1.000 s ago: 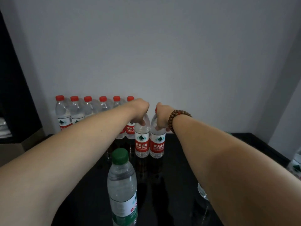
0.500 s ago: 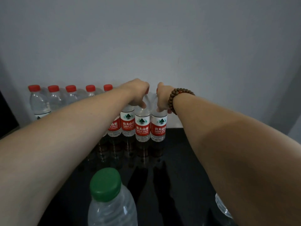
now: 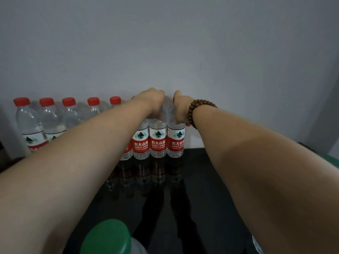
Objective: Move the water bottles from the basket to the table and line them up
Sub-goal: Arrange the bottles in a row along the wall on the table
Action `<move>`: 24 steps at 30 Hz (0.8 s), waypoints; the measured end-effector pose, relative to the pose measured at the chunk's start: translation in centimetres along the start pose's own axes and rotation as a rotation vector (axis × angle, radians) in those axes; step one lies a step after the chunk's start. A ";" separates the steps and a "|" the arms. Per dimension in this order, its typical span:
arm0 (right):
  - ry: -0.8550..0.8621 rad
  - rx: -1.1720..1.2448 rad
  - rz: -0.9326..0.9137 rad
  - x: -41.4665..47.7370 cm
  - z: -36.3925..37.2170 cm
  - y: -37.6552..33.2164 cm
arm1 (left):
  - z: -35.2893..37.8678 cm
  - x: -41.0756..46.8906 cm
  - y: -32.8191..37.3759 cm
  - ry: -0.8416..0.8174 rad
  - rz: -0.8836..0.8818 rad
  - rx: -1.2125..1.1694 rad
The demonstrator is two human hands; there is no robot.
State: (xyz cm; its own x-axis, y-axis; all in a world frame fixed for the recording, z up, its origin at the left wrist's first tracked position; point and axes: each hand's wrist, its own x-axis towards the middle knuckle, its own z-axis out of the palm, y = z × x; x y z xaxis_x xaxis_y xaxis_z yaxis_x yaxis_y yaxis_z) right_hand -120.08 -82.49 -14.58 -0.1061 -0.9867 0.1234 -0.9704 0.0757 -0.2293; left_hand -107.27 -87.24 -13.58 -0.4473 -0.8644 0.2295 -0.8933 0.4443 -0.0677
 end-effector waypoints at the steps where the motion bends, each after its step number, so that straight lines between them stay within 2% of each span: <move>1: 0.012 0.008 -0.001 0.1 0.2 0.0 | 0.1 0.0 -0.2 0.003 0.001 -0.008; 6: 0.097 0.038 -0.003 0.7 1.0 0.3 | 0.1 0.0 -0.5 0.027 0.015 -0.029; 12: 0.122 0.058 0.020 1.0 1.4 0.2 | -0.1 -0.2 0.1 -0.009 -0.019 -0.052; 18: 0.014 0.106 0.079 0.4 0.6 -0.2 | -1.5 -1.1 -0.2 -0.035 -0.053 -0.137; 24: -0.041 0.117 0.202 -1.7 -2.7 -2.0 | -6.1 -3.4 -0.4 0.099 -0.114 -0.125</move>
State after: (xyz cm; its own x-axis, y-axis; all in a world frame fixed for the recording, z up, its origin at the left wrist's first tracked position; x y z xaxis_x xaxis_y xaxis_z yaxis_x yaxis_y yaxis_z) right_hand -118.49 -80.58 -11.75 -0.2841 -0.9585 0.0253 -0.8984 0.2568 -0.3563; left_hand -105.18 -83.07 -8.42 -0.3317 -0.8862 0.3234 -0.9227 0.3761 0.0843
